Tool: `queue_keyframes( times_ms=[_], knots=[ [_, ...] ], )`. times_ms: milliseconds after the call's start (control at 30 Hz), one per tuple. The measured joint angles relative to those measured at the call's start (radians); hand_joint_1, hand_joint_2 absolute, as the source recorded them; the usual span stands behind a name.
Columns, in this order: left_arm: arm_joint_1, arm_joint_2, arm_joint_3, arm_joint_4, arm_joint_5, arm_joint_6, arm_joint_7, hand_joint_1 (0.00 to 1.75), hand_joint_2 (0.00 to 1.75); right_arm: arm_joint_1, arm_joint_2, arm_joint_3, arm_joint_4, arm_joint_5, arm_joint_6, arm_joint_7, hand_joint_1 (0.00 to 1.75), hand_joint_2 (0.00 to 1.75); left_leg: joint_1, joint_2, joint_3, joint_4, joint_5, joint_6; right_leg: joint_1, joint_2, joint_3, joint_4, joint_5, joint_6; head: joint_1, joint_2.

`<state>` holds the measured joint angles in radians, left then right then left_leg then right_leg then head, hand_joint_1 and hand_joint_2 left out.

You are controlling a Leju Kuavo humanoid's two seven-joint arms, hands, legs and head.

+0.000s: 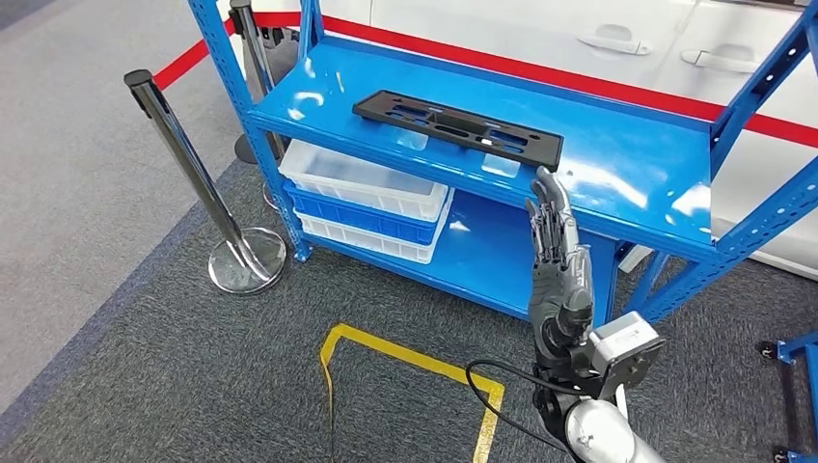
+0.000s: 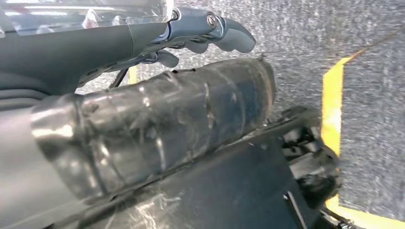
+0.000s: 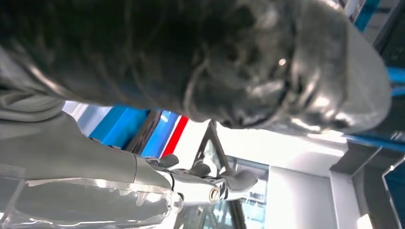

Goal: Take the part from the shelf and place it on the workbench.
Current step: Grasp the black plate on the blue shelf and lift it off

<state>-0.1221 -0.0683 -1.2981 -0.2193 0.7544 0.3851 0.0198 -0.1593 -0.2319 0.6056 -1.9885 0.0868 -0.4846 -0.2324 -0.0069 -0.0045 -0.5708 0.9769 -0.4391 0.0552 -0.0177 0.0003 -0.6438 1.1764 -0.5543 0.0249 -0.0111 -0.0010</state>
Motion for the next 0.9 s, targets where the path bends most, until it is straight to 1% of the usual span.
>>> queue_keyframes(
  times_ms=[33, 67, 100, 133, 167, 200, 233, 267, 300, 333, 400, 433, 467, 500, 533, 567, 600, 633, 667, 700, 733, 767, 800, 833, 867, 900],
  knots=[
    [-0.001, 0.0, 0.0, 0.0, 0.0, -0.002, 0.001, 0.0, 0.0, 0.003, 0.0, 0.0, 0.0, 0.0, 0.0, 0.0, 0.0, 0.0, -0.001, 0.0, 0.001, 0.001, -0.002, 0.003, -0.001, 0.0, -0.035, 0.064, -0.026, 0.001, 0.001, 0.0],
    [0.0, 0.0, 0.0, 0.0, 0.0, -0.004, 0.002, 0.0, 0.0, 0.007, 0.0, 0.0, 0.001, 0.0, 0.0, 0.0, 0.0, 0.0, -0.001, 0.0, 0.001, 0.004, -0.004, 0.004, -0.001, 0.0, -0.062, 0.111, -0.038, 0.003, 0.002, 0.0],
    [0.0, 0.001, 0.0, 0.0, 0.0, -0.005, 0.003, 0.0, 0.0, 0.009, 0.0, 0.0, 0.001, 0.0, 0.0, 0.0, 0.0, 0.0, -0.001, -0.001, 0.001, 0.007, -0.008, 0.004, -0.003, 0.0, -0.077, 0.132, -0.035, 0.005, 0.002, 0.0],
    [0.001, 0.001, 0.0, 0.0, 0.0, -0.006, 0.004, 0.0, 0.0, 0.011, 0.0, 0.001, 0.002, 0.0, 0.001, 0.0, 0.0, 0.0, 0.0, -0.002, 0.002, 0.012, -0.012, 0.002, -0.005, 0.0, -0.075, 0.118, -0.014, 0.008, 0.002, 0.0],
    [0.002, 0.002, 0.0, 0.0, 0.0, -0.007, 0.004, 0.0, 0.0, 0.011, 0.0, 0.001, 0.002, 0.001, 0.002, 0.0, 0.0, 0.0, 0.002, -0.003, 0.002, 0.019, -0.019, -0.001, -0.007, -0.001, -0.054, 0.068, 0.023, 0.01, 0.002, 0.0],
    [0.002, 0.002, 0.0, 0.0, 0.0, -0.008, 0.004, 0.0, 0.0, 0.011, 0.0, 0.002, 0.003, 0.001, 0.003, 0.0, 0.0, 0.0, 0.004, -0.004, 0.002, 0.03, -0.027, -0.005, -0.01, -0.001, -0.025, 0.004, 0.055, 0.013, 0.002, 0.0],
    [0.001, 0.002, 0.0, 0.0, 0.0, -0.009, 0.004, 0.0, 0.0, 0.011, 0.0, 0.003, 0.003, 0.002, 0.005, 0.001, 0.0, 0.0, 0.003, -0.006, 0.0, 0.041, -0.036, -0.012, -0.011, 0.0, 0.003, -0.054, 0.078, 0.013, 0.003, 0.0],
    [0.0, 0.002, 0.0, 0.0, 0.0, -0.009, 0.004, 0.0, 0.0, 0.011, 0.0, 0.004, 0.003, 0.004, 0.006, 0.001, 0.0, 0.0, 0.002, -0.007, -0.003, 0.052, -0.043, -0.018, -0.01, 0.001, 0.022, -0.093, 0.089, 0.009, 0.004, 0.0],
    [0.0, 0.003, 0.0, 0.0, 0.0, -0.01, 0.004, 0.0, 0.0, 0.011, 0.0, 0.005, 0.003, 0.005, 0.006, 0.001, 0.0, 0.0, 0.0, -0.008, -0.006, 0.058, -0.048, -0.023, -0.009, 0.003, 0.029, -0.107, 0.087, 0.003, 0.003, 0.0],
    [-0.001, 0.003, 0.0, 0.0, 0.0, -0.01, 0.004, 0.0, 0.0, 0.011, 0.0, 0.006, 0.004, 0.006, 0.006, 0.002, 0.0, 0.0, -0.002, -0.008, -0.008, 0.06, -0.05, -0.027, -0.006, 0.004, 0.03, -0.108, 0.084, -0.004, 0.003, 0.0],
    [-0.001, 0.005, -0.001, 0.0, 0.0, -0.011, 0.004, 0.0, 0.0, 0.012, 0.0, 0.007, 0.004, 0.006, 0.006, 0.002, 0.0, 0.0, 0.0, -0.008, -0.008, 0.063, -0.053, -0.032, -0.008, 0.005, 0.031, -0.108, 0.083, -0.016, 0.003, 0.0],
    [-0.001, 0.006, -0.001, 0.0, 0.0, -0.011, 0.003, 0.0, 0.0, 0.011, 0.0, 0.008, 0.004, 0.007, 0.006, 0.002, 0.0, 0.0, 0.001, -0.007, -0.011, 0.074, -0.061, -0.036, -0.01, 0.004, 0.033, -0.109, 0.082, -0.022, 0.0, 0.0],
    [-0.001, 0.007, -0.001, 0.0, 0.0, -0.011, 0.003, 0.0, 0.0, 0.011, 0.0, 0.009, 0.004, 0.007, 0.006, 0.003, 0.0, 0.0, 0.003, -0.005, -0.024, 0.102, -0.077, -0.042, -0.012, 0.004, 0.036, -0.11, 0.081, -0.027, -0.003, 0.0],
    [-0.001, 0.008, -0.001, 0.0, 0.0, -0.012, 0.002, 0.0, 0.0, 0.011, 0.0, 0.01, 0.004, 0.008, 0.005, 0.003, 0.0, 0.0, 0.005, -0.004, -0.047, 0.147, -0.099, -0.049, -0.013, 0.003, 0.039, -0.11, 0.079, -0.03, -0.007, 0.0],
    [-0.001, 0.008, -0.001, 0.0, -0.001, -0.013, 0.001, 0.0, 0.0, 0.011, 0.0, 0.01, 0.004, 0.009, 0.005, 0.004, 0.0, 0.0, 0.007, -0.002, -0.08, 0.206, -0.125, -0.054, -0.013, 0.002, 0.04, -0.11, 0.077, -0.032, -0.01, 0.0],
    [-0.001, 0.008, -0.001, 0.0, -0.001, -0.014, 0.0, 0.0, 0.0, 0.011, 0.0, 0.011, 0.004, 0.01, 0.004, 0.004, 0.0, 0.0, 0.01, -0.001, -0.121, 0.277, -0.152, -0.058, -0.013, 0.001, 0.04, -0.11, 0.075, -0.034, -0.011, 0.0],
    [0.0, 0.008, -0.001, 0.0, -0.001, -0.015, -0.001, 0.0, 0.0, 0.011, 0.0, 0.011, 0.004, 0.01, 0.002, 0.005, 0.0, 0.0, 0.01, -0.001, -0.159, 0.335, -0.168, -0.06, -0.012, 0.001, 0.041, -0.11, 0.073, -0.035, -0.012, 0.0],
    [0.001, 0.008, -0.001, 0.0, -0.002, -0.015, -0.002, 0.0, 0.0, 0.011, 0.0, 0.012, 0.004, 0.011, 0.0, 0.005, 0.0, 0.0, 0.011, -0.001, -0.185, 0.37, -0.169, -0.059, -0.012, 0.001, 0.044, -0.11, 0.07, -0.035, -0.012, 0.0],
    [0.002, 0.009, -0.001, 0.0, -0.002, -0.016, -0.002, 0.0, 0.0, 0.011, 0.0, 0.013, 0.004, 0.012, -0.001, 0.005, 0.0, 0.0, 0.01, -0.001, -0.196, 0.373, -0.153, -0.057, -0.011, 0.002, 0.048, -0.11, 0.066, -0.035, -0.012, 0.0],
    [0.002, 0.009, -0.001, 0.0, -0.002, -0.016, -0.002, 0.0, 0.0, 0.011, 0.0, 0.014, 0.004, 0.013, -0.003, 0.006, 0.0, 0.0, 0.01, -0.001, -0.183, 0.333, -0.118, -0.052, -0.01, 0.003, 0.054, -0.11, 0.062, -0.034, -0.012, 0.0],
    [0.001, 0.009, -0.001, 0.0, -0.002, -0.017, -0.002, 0.0, 0.0, 0.011, 0.0, 0.014, 0.004, 0.013, -0.004, 0.006, 0.0, 0.0, 0.008, -0.001, -0.155, 0.267, -0.073, -0.045, -0.009, 0.004, 0.062, -0.111, 0.057, -0.033, -0.012, 0.0],
    [0.001, 0.01, -0.001, 0.0, -0.002, -0.017, -0.002, 0.0, 0.0, 0.011, 0.001, 0.015, 0.004, 0.014, -0.005, 0.007, 0.0, 0.0, 0.006, -0.001, -0.122, 0.195, -0.036, -0.038, -0.009, 0.004, 0.069, -0.112, 0.053, -0.032, -0.011, 0.0],
    [0.0, 0.01, -0.001, 0.001, -0.002, -0.017, -0.002, 0.0, 0.0, 0.011, 0.001, 0.015, 0.005, 0.016, -0.007, 0.007, 0.0, 0.0, 0.001, -0.001, -0.092, 0.132, -0.012, -0.031, -0.008, 0.005, 0.074, -0.114, 0.049, -0.028, -0.011, 0.0],
    [-0.001, 0.011, -0.002, 0.001, -0.003, -0.017, -0.003, 0.0, 0.0, 0.01, 0.001, 0.015, 0.005, 0.017, -0.008, 0.008, 0.0, 0.0, -0.003, -0.002, -0.073, 0.091, -0.002, -0.025, -0.009, 0.005, 0.077, -0.118, 0.047, -0.024, -0.012, 0.0],
    [-0.001, 0.012, -0.003, 0.001, -0.003, -0.017, -0.003, 0.0, 0.0, 0.01, 0.001, 0.016, 0.006, 0.018, -0.008, 0.008, 0.0, 0.0, -0.007, -0.002, -0.064, 0.071, -0.005, -0.021, -0.01, 0.005, 0.079, -0.123, 0.046, -0.018, -0.013, 0.0],
    [-0.001, 0.013, -0.005, 0.001, -0.003, -0.017, -0.003, 0.0, 0.0, 0.01, 0.001, 0.016, 0.007, 0.019, -0.008, 0.009, 0.0, 0.0, -0.01, -0.003, -0.06, 0.064, -0.008, -0.019, -0.01, 0.005, 0.08, -0.128, 0.046, -0.012, -0.014, 0.0]
  ],
)
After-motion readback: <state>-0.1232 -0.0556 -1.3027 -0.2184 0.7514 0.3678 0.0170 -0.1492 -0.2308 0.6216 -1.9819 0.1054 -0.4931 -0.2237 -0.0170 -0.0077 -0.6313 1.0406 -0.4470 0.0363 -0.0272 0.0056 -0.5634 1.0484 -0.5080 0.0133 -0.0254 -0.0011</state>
